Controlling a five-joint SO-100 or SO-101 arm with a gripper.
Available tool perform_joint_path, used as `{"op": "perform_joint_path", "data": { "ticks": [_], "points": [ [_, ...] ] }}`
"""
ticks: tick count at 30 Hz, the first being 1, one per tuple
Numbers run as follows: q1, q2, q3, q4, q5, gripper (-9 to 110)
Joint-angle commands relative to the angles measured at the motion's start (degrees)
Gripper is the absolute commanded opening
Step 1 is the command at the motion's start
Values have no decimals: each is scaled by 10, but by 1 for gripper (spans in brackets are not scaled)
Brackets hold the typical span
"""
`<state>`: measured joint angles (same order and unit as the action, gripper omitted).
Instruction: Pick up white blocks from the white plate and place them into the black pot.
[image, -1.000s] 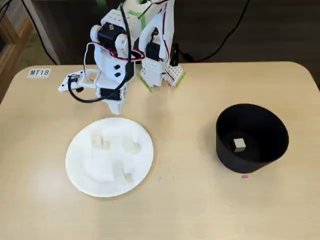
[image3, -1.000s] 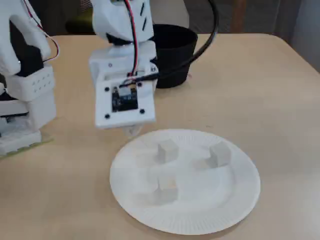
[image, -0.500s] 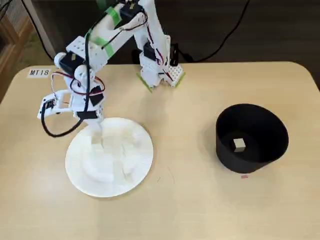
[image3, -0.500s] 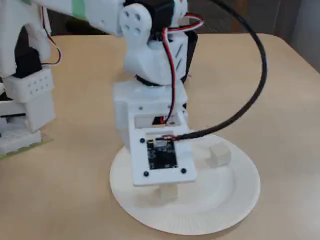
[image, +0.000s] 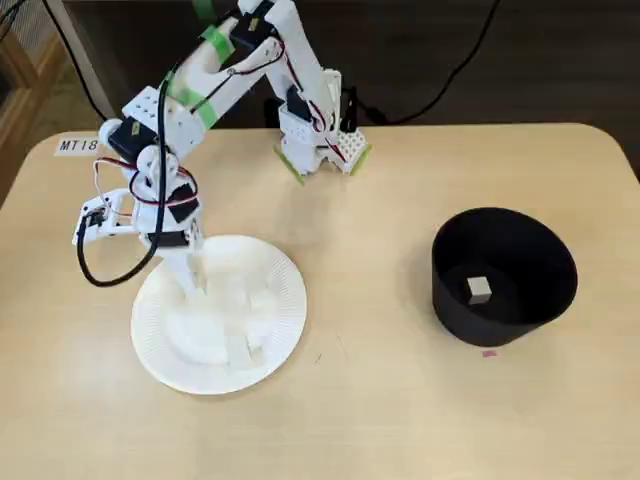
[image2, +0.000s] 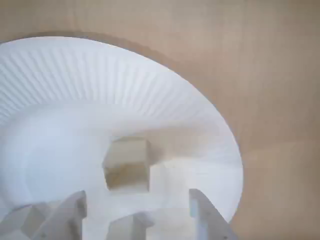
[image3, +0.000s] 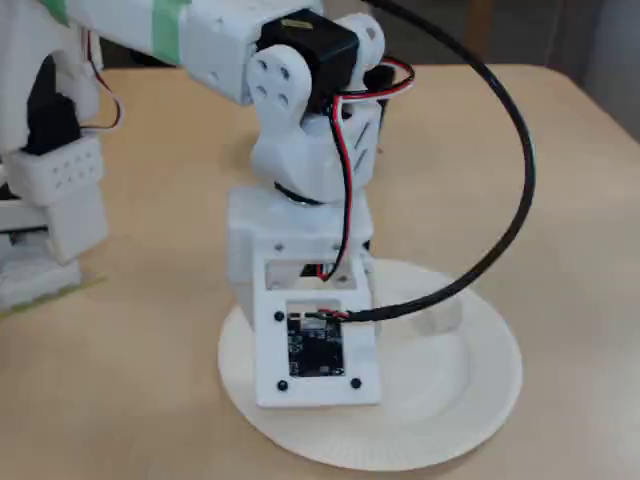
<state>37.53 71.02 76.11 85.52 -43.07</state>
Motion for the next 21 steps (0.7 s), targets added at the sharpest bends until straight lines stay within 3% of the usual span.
{"op": "perform_joint_path", "data": {
  "ticks": [1,16,18,21],
  "points": [
    [-18,-2,-24,-19,11,30],
    [-22,-55,-25,-88,49,27],
    [-19,-58,-25,-99,62,21],
    [-18,-62,-25,-120,92,3]
  ]
}}
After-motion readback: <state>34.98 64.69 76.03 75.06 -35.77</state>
